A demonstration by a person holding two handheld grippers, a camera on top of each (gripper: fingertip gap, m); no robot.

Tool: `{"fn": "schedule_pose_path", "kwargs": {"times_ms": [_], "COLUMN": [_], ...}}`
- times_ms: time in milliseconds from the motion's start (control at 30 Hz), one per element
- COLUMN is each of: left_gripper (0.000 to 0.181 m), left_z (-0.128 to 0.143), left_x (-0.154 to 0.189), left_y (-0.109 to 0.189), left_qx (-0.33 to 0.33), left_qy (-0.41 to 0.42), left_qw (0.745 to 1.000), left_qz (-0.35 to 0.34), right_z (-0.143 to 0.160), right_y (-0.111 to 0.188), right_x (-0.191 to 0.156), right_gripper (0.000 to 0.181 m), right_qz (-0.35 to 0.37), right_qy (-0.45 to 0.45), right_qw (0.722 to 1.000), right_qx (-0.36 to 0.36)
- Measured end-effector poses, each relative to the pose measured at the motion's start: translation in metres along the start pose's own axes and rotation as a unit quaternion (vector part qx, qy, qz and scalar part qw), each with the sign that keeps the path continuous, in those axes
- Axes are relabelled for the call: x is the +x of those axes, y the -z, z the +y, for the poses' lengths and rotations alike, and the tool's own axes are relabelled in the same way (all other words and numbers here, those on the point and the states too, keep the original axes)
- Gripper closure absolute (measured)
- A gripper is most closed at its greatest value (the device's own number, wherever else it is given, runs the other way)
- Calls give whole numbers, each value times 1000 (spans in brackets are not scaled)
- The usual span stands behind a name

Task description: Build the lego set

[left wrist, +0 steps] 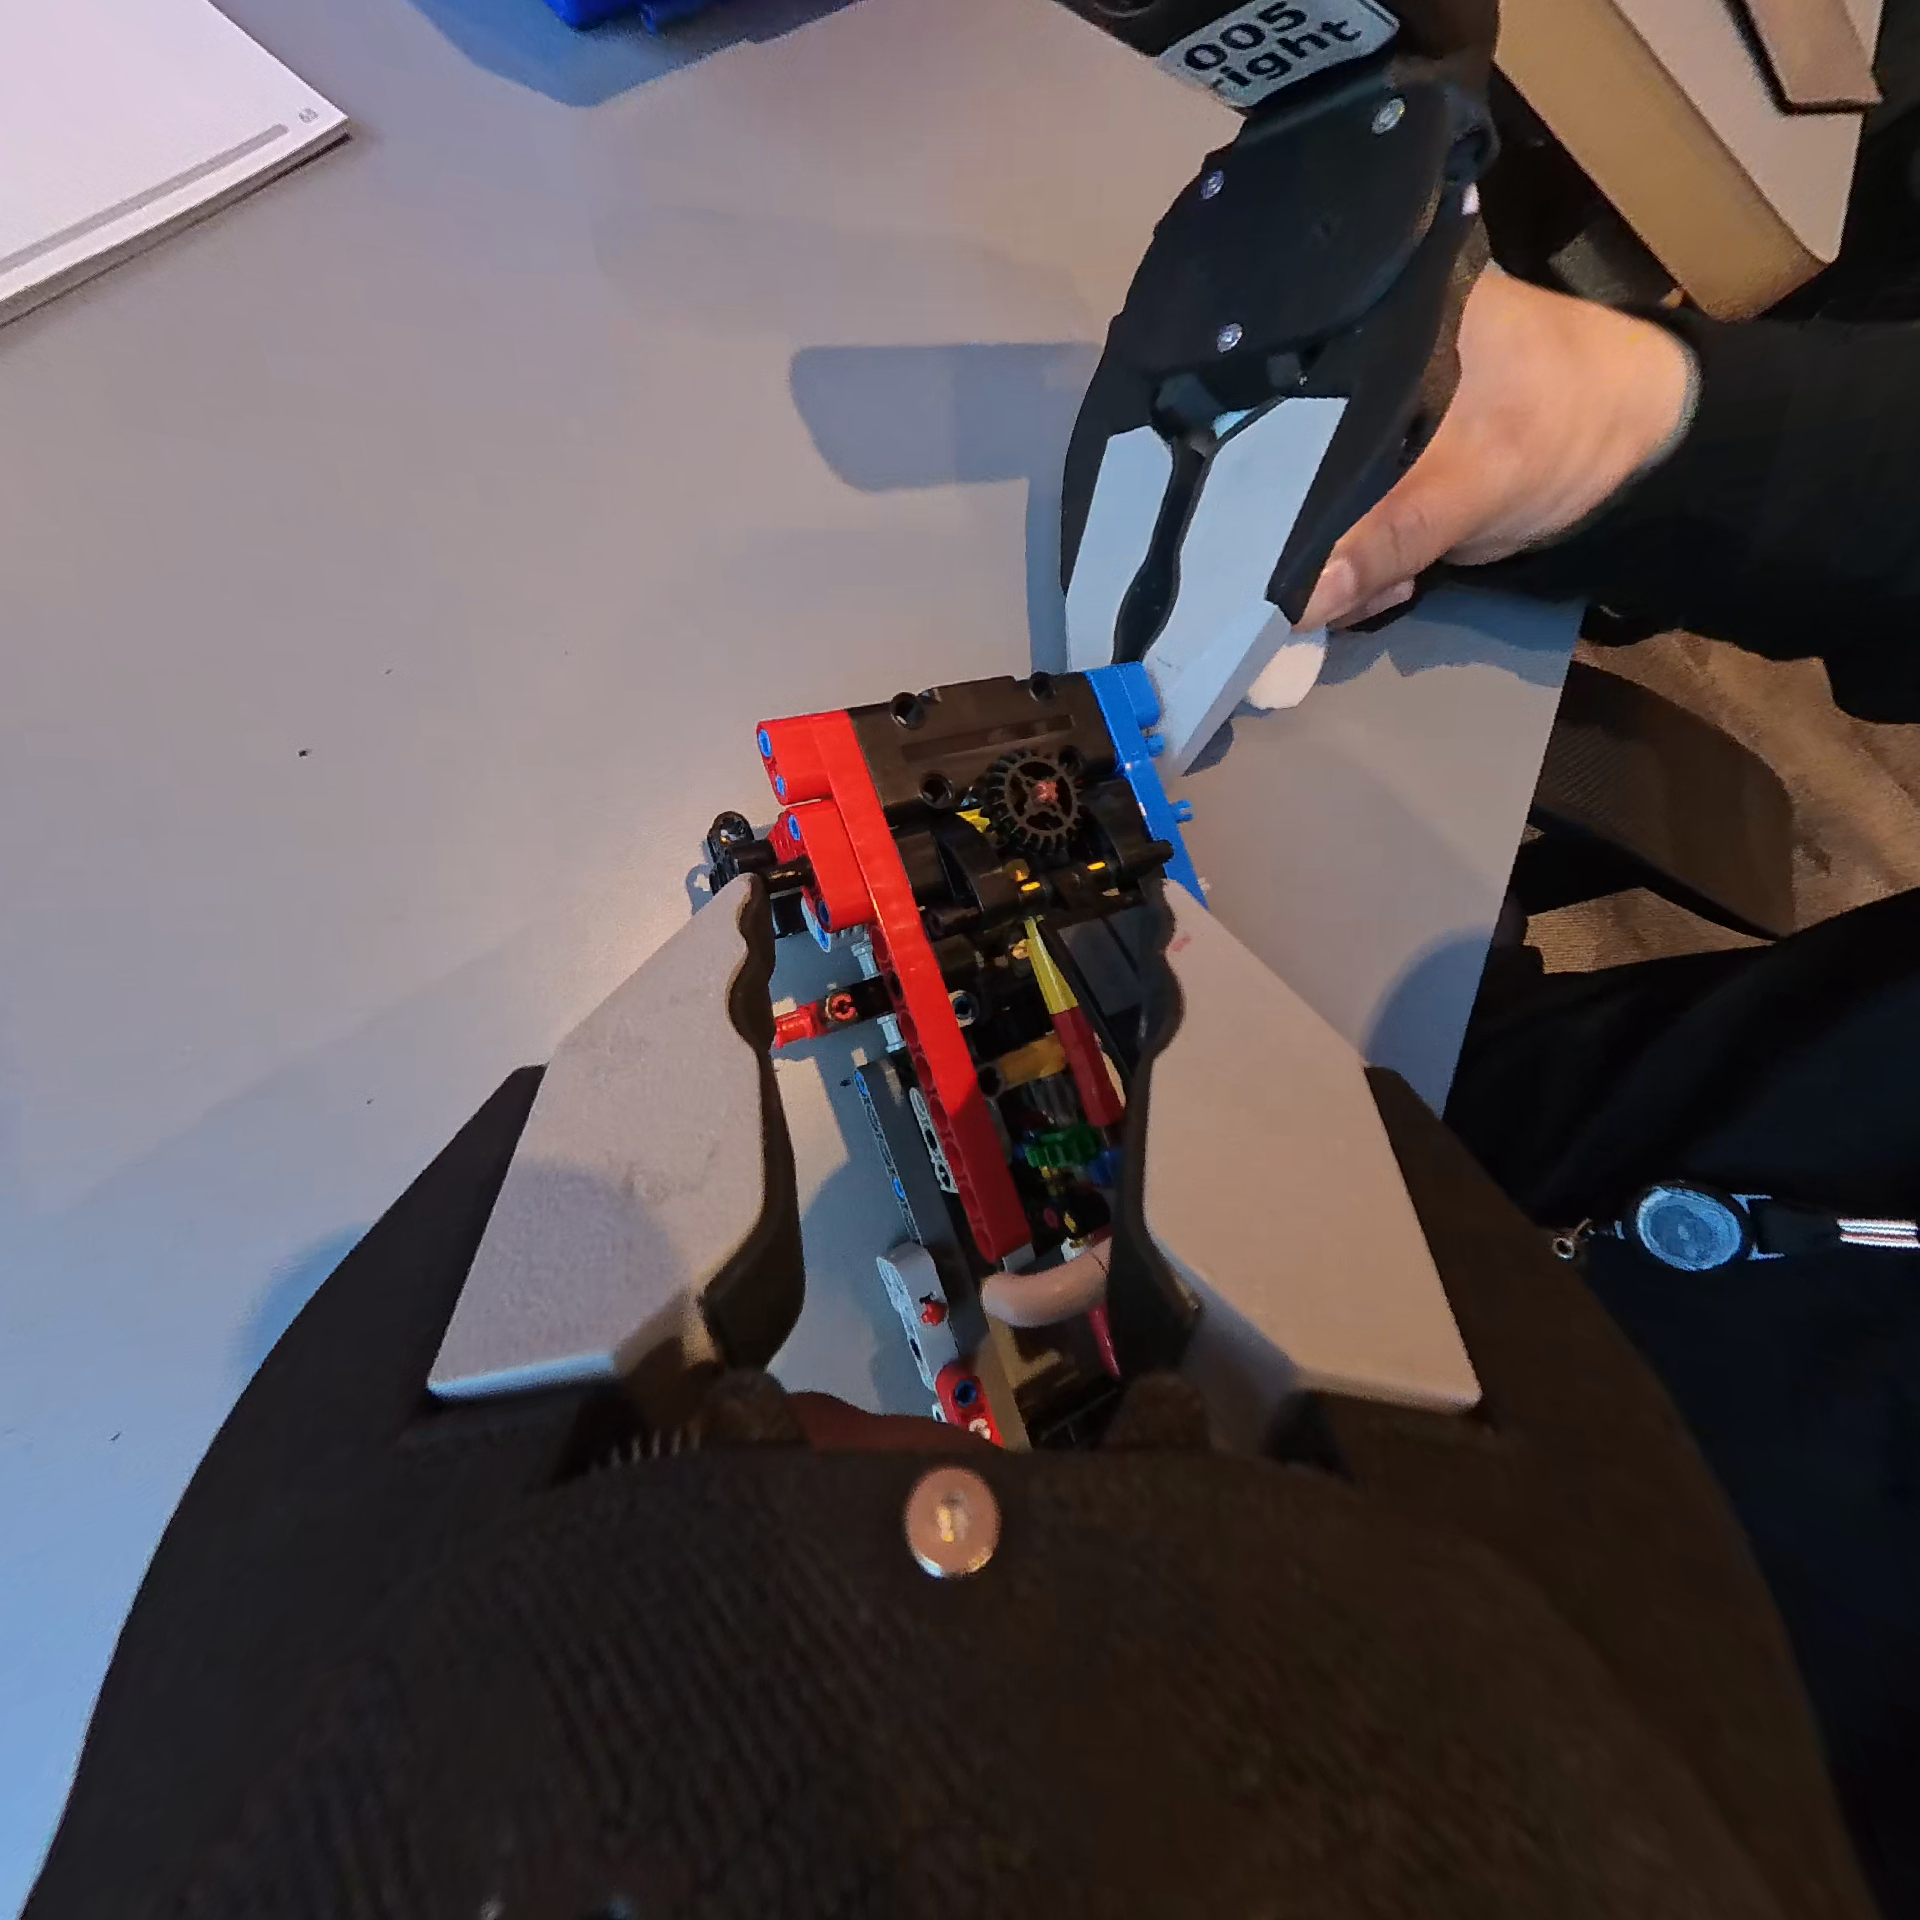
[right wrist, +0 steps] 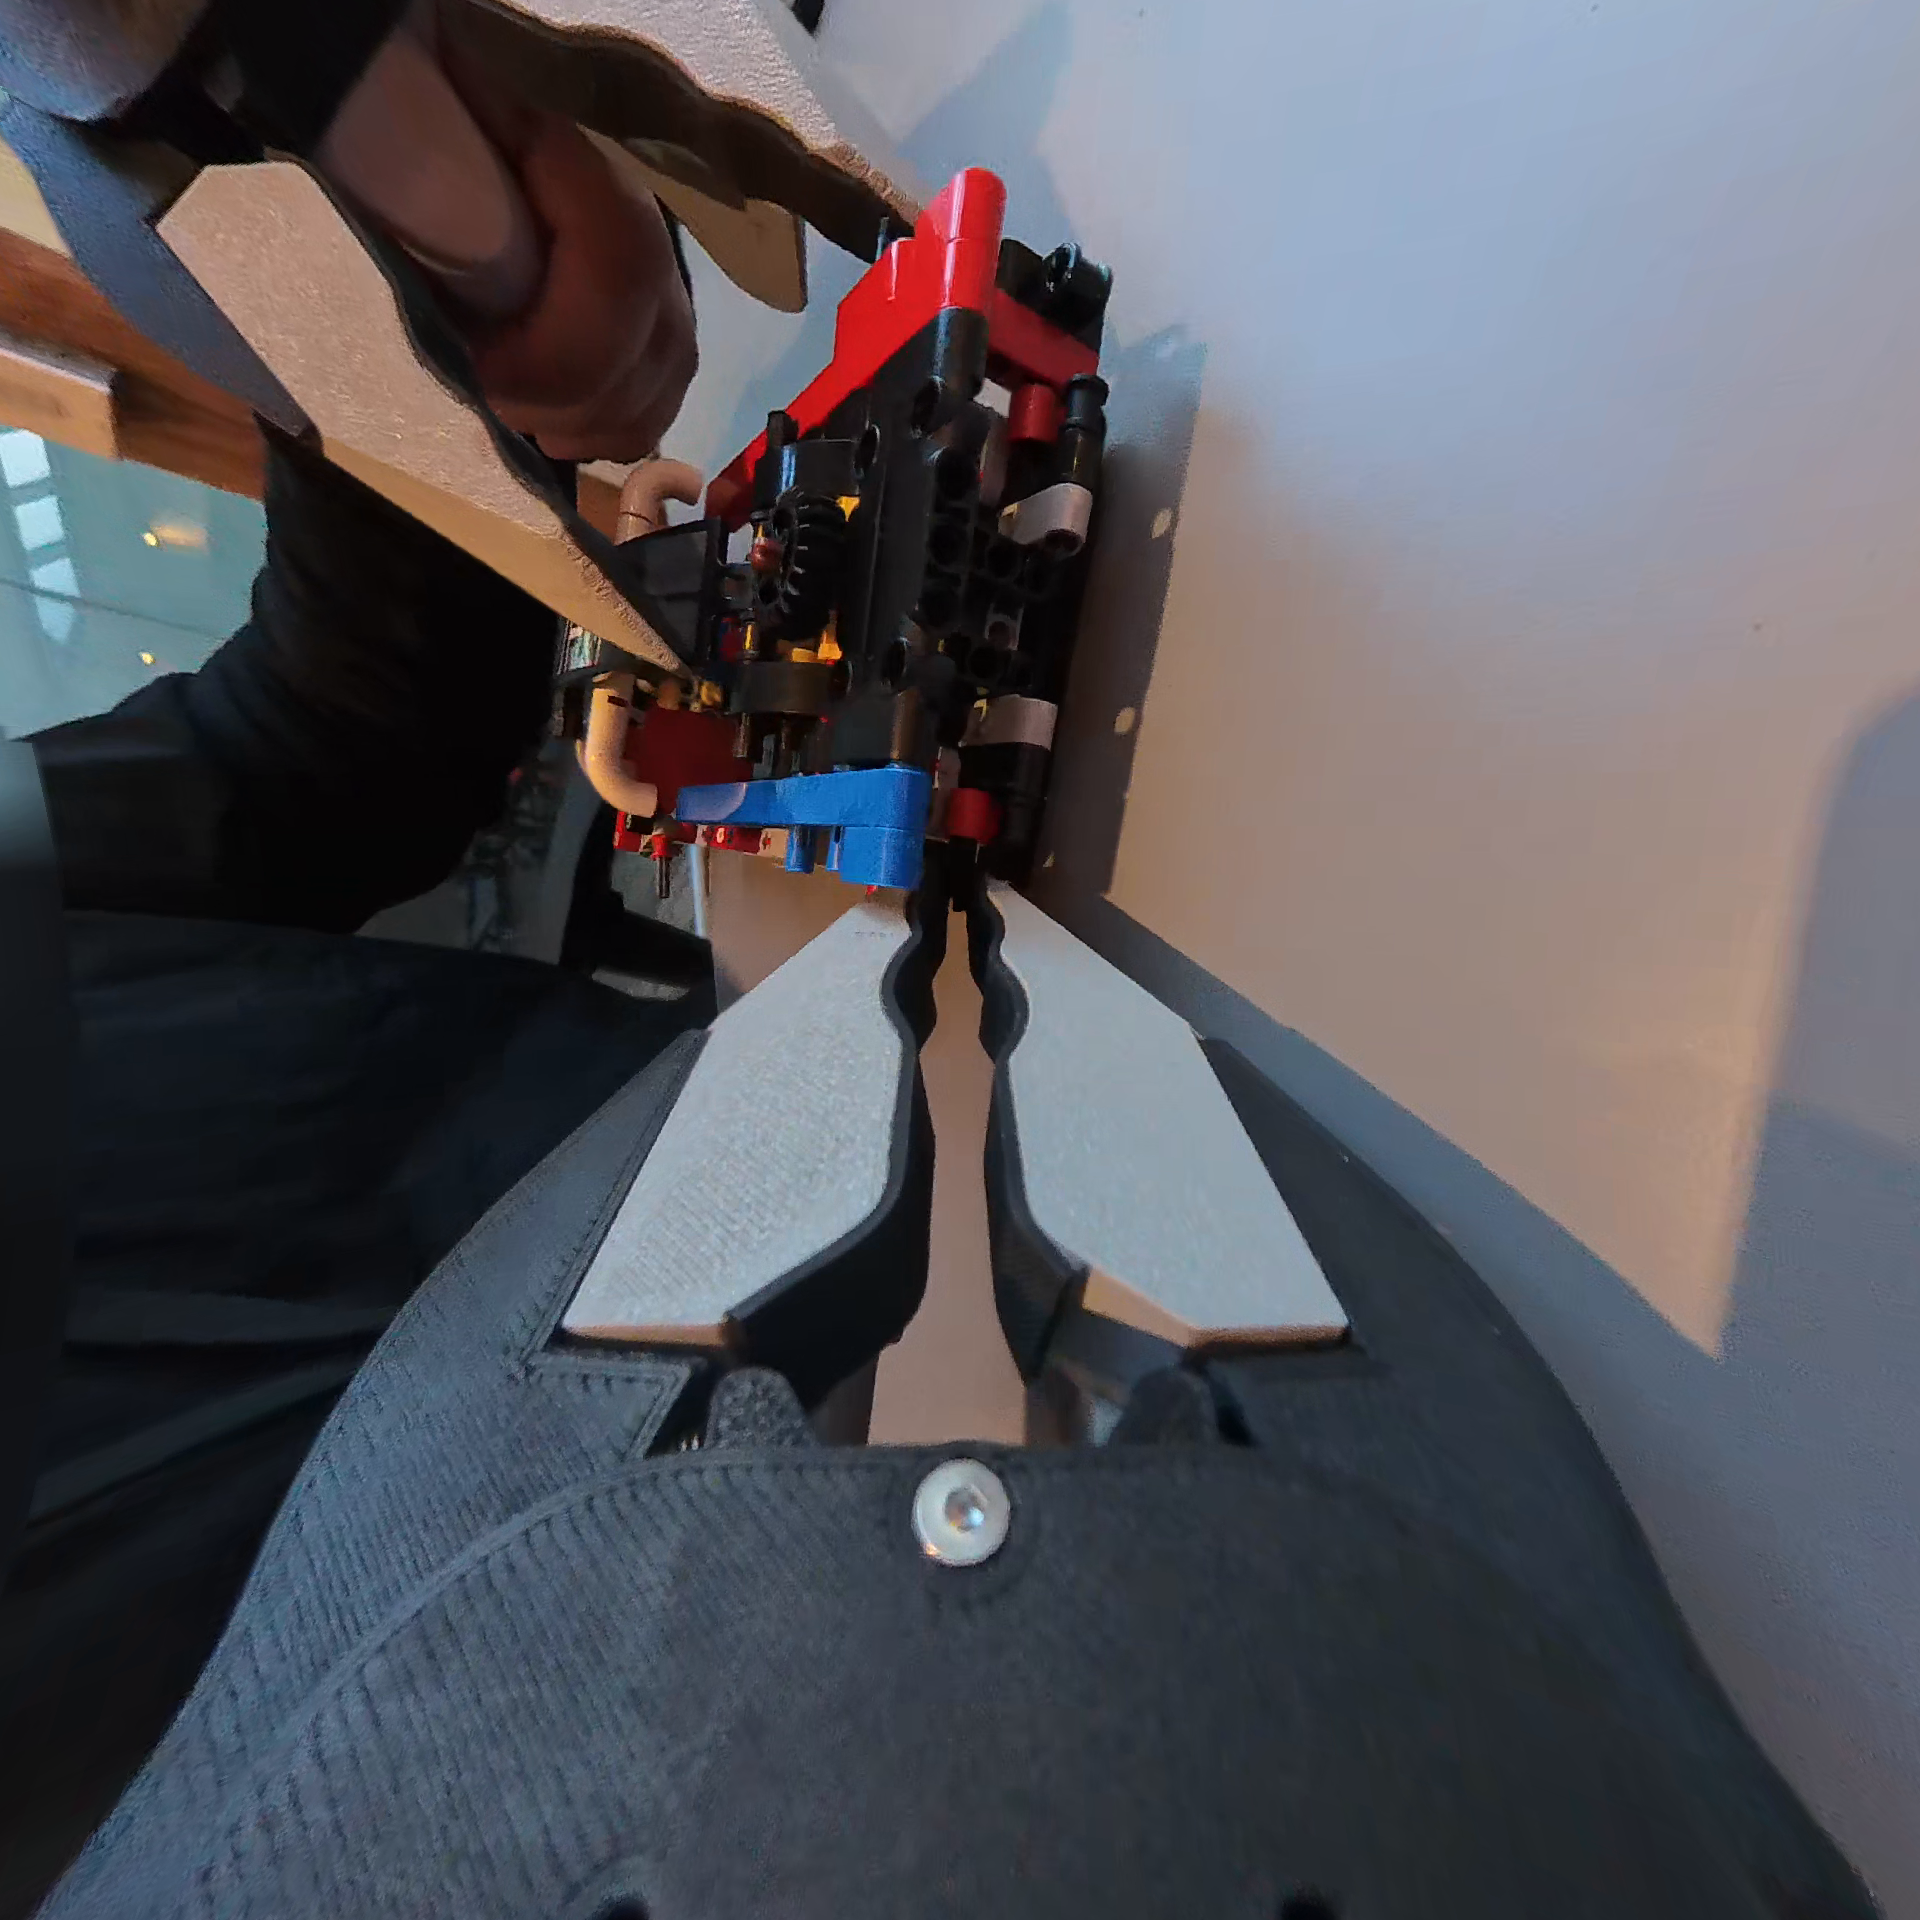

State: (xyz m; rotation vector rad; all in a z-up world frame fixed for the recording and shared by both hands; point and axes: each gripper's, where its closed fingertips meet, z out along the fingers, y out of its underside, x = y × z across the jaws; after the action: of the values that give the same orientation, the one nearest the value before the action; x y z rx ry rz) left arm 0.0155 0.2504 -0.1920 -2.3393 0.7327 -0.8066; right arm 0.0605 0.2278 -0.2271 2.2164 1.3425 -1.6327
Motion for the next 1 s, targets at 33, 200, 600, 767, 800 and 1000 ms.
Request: {"fn": "schedule_pose_path", "kwargs": {"times_ms": [33,200,600,767,800,1000], "left_gripper": [112,112,111,126,132,145], "left_z": [0,1,-1,-21,-22,-12], "left_x": [0,1,-11,45,65,112], "left_y": [0,0,31,53,42,-8], "left_qx": [0,-1,29,75,64,39], "left_qy": [-1,5,-10,-123,-174,-326], "left_qw": [1000,1000,999,983,975,933], "left_qz": [-1,12,-38,-114,-120,-148], "right_z": [0,2,20,32,33,30], "right_y": [0,5,27,30,30,36], "right_x": [0,-1,-28,-69,-77,-98], "right_gripper": [180,180,180,180,180,179], "right_qz": [0,-12,-54,-132,-154,-224], "right_qy": [-1,-6,50,79,75,54], "right_qw": [1000,1000,996,985,982,969], "right_qx": [2,3,56,77,76,93]}}
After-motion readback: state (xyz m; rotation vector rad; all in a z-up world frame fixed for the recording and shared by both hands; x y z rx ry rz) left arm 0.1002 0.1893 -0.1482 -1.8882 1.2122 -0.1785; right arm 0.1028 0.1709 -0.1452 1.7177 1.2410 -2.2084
